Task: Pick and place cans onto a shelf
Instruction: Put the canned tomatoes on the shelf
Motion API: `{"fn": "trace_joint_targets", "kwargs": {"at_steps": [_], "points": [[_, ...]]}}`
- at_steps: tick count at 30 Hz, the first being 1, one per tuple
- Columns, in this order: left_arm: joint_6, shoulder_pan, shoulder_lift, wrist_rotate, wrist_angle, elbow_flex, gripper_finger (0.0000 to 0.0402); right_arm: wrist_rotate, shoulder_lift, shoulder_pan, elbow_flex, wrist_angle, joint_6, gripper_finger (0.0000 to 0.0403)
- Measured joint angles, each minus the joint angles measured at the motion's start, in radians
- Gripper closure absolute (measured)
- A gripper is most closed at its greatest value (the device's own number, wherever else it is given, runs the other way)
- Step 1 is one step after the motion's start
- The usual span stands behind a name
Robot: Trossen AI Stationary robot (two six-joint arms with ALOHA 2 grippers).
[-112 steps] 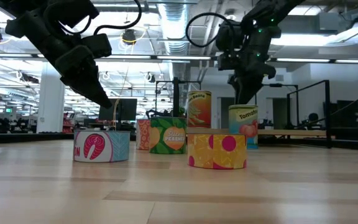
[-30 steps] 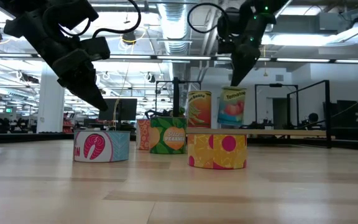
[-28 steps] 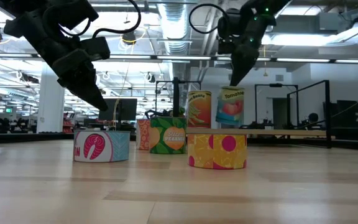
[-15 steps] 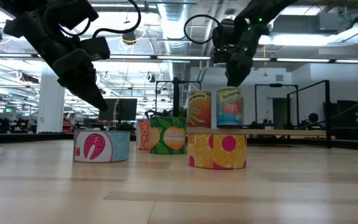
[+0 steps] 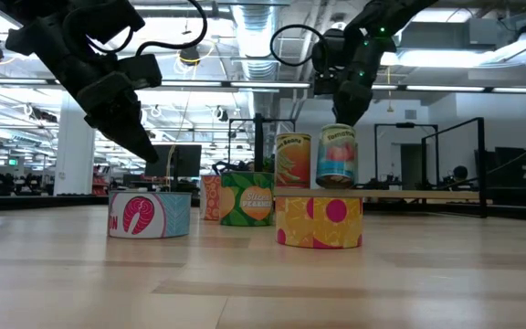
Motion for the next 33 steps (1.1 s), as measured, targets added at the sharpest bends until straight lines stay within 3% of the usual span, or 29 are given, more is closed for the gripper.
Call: {"fn": "trace_joint_targets", "kwargs": {"at_steps": [33], "points": [[0.000,0.000,0.000,0.002,-0.003,0.000,0.0336,0.016,0.003,-0.004,0.089,-0.052,0.002,0.0372]]}}
